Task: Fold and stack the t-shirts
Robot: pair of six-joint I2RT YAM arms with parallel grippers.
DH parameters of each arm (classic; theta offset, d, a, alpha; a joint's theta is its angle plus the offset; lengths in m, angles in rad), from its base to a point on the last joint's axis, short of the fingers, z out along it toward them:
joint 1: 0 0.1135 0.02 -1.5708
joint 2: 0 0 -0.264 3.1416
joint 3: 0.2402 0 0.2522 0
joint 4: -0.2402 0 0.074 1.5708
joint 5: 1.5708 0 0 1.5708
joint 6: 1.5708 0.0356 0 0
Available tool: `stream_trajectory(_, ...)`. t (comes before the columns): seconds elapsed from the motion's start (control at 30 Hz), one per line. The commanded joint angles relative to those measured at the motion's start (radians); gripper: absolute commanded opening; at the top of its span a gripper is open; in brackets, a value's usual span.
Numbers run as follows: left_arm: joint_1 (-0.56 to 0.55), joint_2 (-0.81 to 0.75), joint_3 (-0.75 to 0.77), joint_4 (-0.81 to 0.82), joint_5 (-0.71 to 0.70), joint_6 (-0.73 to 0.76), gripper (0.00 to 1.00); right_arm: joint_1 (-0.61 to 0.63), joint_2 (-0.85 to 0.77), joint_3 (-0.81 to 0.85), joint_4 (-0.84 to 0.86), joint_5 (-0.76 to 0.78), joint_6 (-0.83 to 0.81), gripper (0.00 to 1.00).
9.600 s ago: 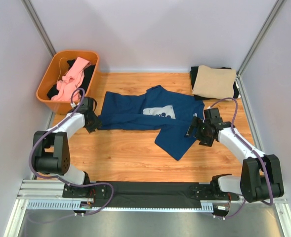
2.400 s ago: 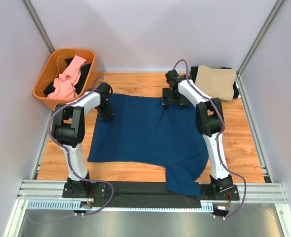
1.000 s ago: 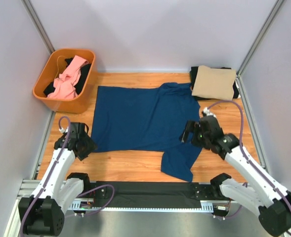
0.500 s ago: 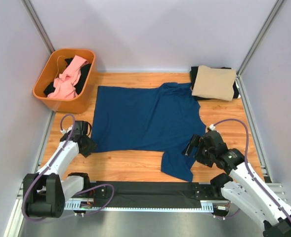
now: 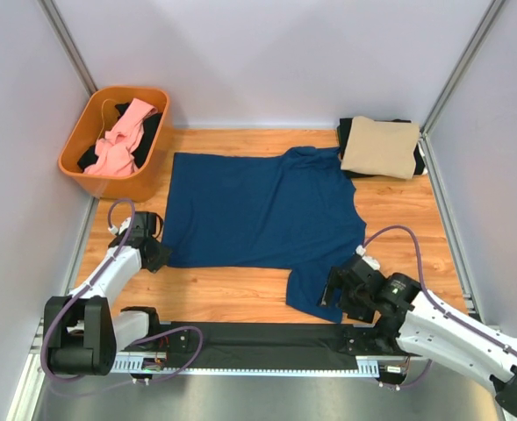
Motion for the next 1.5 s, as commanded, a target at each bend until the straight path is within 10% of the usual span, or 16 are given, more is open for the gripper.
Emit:
stream_trajectory(0.0,0.010,0.002,-0.016,0.037,0.001,0.020,0.00,0.053,0.045,-0.037,0.022,0.045,0.101,0.95)
stream_trajectory(0.2,0.010,-0.021,-0.022,0.040,0.016,0.035,0.00,0.069,0.113,-0.071,0.152,0.056,0.101,0.69)
stream_trajectory(0.33,0.010,-0.083,-0.014,-0.008,0.019,0.049,0.00,0.070,0.081,-0.034,0.111,0.082,0.095,0.20)
stream_trajectory(0.43,0.010,-0.174,0.000,-0.056,0.025,0.061,0.00,0.076,0.020,0.046,0.021,0.135,0.092,0.00)
stream_trajectory(0.67,0.010,-0.223,0.138,-0.144,0.007,0.120,0.00,0.006,0.099,0.372,-0.059,0.304,-0.069,0.00)
stream_trajectory(1.47,0.010,0.381,0.604,-0.128,-0.004,0.150,0.00,-0.566,0.835,0.960,0.220,0.063,-0.550,0.00)
